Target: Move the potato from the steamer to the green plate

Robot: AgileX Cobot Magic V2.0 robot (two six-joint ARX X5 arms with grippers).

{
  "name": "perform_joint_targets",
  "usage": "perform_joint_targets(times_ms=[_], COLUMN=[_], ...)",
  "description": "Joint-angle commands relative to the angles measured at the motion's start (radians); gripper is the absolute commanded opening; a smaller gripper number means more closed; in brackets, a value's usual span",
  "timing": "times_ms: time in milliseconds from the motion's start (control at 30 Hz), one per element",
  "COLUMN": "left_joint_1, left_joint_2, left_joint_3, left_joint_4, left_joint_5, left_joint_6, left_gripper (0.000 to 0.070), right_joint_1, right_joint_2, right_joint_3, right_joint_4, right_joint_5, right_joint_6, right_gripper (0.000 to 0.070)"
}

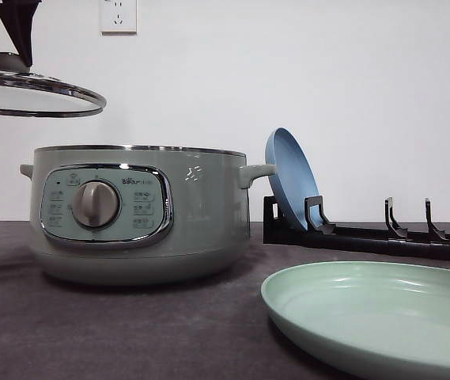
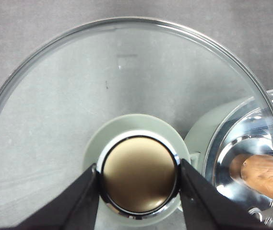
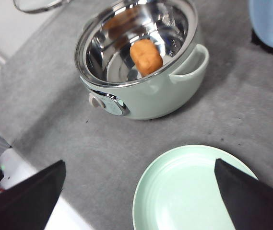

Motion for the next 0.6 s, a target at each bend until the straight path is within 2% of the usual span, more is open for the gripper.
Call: perform_joint_targets(times_ms=[0,567], left_joint_1=[0.002,0.002], left_joint_2=[-0.002,-0.002], left_joint_3=[0.047,0.047], left_joint_4=[0.026,0.022], left_joint_5=[0.004,0.004], left_joint_6=[0.013,0.013], left_gripper=[0.0003,0.0003], right_joint_1=[0.019,0.183], right_joint_2=[0.093,0.943], right_joint_3=[0.060,0.778], right_joint_4=[0.008,-0.016], right_joint_5=[-0.007,0.002], right_joint_6=[-0.052,-0.270], right_gripper=[0.0628,0.0628])
